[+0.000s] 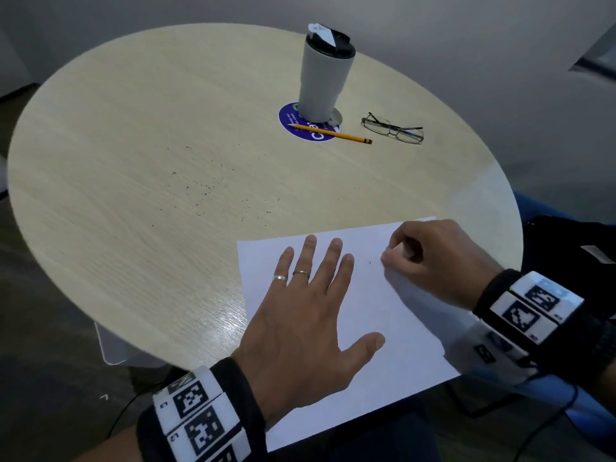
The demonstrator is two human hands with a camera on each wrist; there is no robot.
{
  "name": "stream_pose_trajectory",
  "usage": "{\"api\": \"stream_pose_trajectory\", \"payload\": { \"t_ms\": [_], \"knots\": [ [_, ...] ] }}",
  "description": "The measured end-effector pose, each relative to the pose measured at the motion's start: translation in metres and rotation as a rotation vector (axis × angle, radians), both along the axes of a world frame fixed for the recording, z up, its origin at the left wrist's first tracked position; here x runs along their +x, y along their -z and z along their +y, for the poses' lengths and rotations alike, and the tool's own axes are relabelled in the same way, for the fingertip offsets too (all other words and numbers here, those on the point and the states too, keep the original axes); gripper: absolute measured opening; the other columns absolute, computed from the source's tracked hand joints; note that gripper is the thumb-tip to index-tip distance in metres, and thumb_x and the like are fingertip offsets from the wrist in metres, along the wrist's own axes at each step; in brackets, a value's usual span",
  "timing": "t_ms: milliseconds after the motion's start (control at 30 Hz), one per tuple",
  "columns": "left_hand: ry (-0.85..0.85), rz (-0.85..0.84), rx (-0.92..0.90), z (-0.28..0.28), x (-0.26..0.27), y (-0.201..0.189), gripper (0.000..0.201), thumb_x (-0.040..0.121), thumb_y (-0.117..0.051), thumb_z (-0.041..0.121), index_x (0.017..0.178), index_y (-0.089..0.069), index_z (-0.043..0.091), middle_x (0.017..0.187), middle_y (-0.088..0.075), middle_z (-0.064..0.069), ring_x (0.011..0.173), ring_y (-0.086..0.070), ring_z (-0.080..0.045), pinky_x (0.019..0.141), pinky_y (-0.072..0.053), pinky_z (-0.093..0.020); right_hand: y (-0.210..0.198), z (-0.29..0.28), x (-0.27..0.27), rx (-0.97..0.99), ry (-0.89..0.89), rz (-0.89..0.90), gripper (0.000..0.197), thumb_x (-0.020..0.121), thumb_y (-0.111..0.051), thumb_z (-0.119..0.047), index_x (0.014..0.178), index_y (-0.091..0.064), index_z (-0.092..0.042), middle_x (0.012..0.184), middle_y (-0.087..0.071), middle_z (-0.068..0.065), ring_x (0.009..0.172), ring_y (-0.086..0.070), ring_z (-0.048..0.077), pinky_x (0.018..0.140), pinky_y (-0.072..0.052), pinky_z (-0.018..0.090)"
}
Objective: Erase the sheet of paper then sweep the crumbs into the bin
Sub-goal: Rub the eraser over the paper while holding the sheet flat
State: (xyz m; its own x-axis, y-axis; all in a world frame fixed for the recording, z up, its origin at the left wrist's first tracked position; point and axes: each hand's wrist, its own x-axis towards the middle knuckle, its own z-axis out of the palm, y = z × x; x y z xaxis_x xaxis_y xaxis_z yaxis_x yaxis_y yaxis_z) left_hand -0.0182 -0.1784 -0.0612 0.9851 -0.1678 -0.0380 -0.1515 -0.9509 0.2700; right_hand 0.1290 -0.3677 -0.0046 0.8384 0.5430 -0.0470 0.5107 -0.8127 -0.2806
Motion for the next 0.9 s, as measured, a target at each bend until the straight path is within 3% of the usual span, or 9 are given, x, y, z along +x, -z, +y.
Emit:
{"api": "stream_pose_trajectory", "payload": {
  "t_ms": [100,200,267,367,567,667,767,833,900],
  "knots": [
    [-0.003,-0.009,0.007,0.001,0.001,0.001,0.098,0.096,-0.017,0.083,0.169,-0.001,0.019,0.175,0.015,-0.001,0.158,0.025,-0.026,0.129,0.002,-0.053,0.003,0.003,-0.015,-0.003,-0.034,0.035,0.015,0.092,-0.07,-0.028,0.078,-0.071,-0.023,0.059,-0.06,-0.01,0.066,-0.059,0.007,0.059,-0.045,0.026],
    [-0.003,-0.008,0.006,0.0,0.001,0.002,0.098,0.096,-0.017,0.083,0.169,-0.002,0.018,0.175,0.015,-0.001,0.159,0.025,-0.026,0.129,0.002,-0.053,-0.001,-0.009,0.008,-0.001,0.114,-0.023,0.014,0.092,-0.071,-0.025,0.078,-0.072,-0.022,0.065,-0.063,-0.01,0.067,-0.059,0.006,0.064,-0.052,0.036],
    [-0.005,-0.013,0.003,0.0,0.0,0.002,0.098,0.096,-0.019,0.083,0.169,-0.003,0.018,0.175,0.013,-0.002,0.159,0.023,-0.027,0.129,0.002,-0.054,-0.002,-0.007,0.006,-0.004,0.091,-0.022,0.015,0.092,-0.071,-0.025,0.078,-0.071,-0.022,0.063,-0.063,-0.009,0.067,-0.059,0.007,0.065,-0.053,0.037],
    [-0.009,-0.013,0.004,0.0,0.0,0.002,0.098,0.096,-0.019,0.083,0.169,-0.004,0.018,0.175,0.012,-0.002,0.159,0.022,-0.027,0.129,0.002,-0.053,0.002,0.004,-0.02,-0.024,-0.029,0.031,0.014,0.091,-0.07,-0.028,0.078,-0.071,-0.025,0.06,-0.062,-0.01,0.067,-0.06,0.007,0.059,-0.046,0.026],
    [-0.008,-0.005,0.002,0.0,0.0,0.003,0.098,0.096,-0.017,0.083,0.169,-0.001,0.019,0.175,0.014,-0.001,0.159,0.023,-0.026,0.129,0.003,-0.053,-0.001,-0.023,0.004,0.04,0.149,-0.021,0.016,0.093,-0.077,-0.025,0.077,-0.072,-0.023,0.06,-0.06,-0.009,0.064,-0.059,0.006,0.057,-0.036,0.017],
    [-0.01,-0.003,0.01,0.0,0.001,0.003,0.099,0.095,-0.016,0.084,0.169,0.0,0.02,0.175,0.015,0.0,0.159,0.025,-0.025,0.129,0.002,-0.052,0.003,-0.041,-0.015,0.303,0.238,0.045,0.014,0.096,-0.076,-0.028,0.083,-0.074,-0.021,0.059,-0.066,-0.002,0.05,-0.061,0.007,0.055,-0.043,0.013],
    [-0.009,0.014,0.02,0.0,0.002,0.003,0.099,0.095,-0.016,0.085,0.168,0.003,0.022,0.175,0.018,0.001,0.158,0.027,-0.023,0.129,0.003,-0.051,0.021,-0.058,-0.033,0.731,0.437,0.201,0.017,0.101,-0.071,-0.018,0.093,-0.071,-0.002,0.065,-0.07,0.006,0.052,-0.059,0.008,0.058,-0.051,0.02],
    [-0.011,0.038,0.024,-0.002,0.001,0.002,0.099,0.094,-0.016,0.085,0.168,0.004,0.023,0.174,0.019,0.002,0.158,0.027,-0.022,0.129,0.004,-0.051,0.032,-0.061,-0.042,1.018,0.554,0.318,0.019,0.105,-0.063,-0.008,0.1,-0.063,0.01,0.059,-0.064,0.002,0.05,-0.054,0.007,0.052,-0.047,0.017],
    [-0.012,0.077,0.038,-0.003,0.001,-0.001,0.099,0.094,-0.014,0.086,0.168,0.008,0.023,0.173,0.023,0.002,0.157,0.03,-0.023,0.129,0.006,-0.051,0.035,-0.061,-0.046,1.111,0.562,0.333,0.015,0.106,-0.059,-0.004,0.105,-0.062,0.01,0.057,-0.062,0.001,0.048,-0.051,0.007,0.048,-0.043,0.015]
  ]
}}
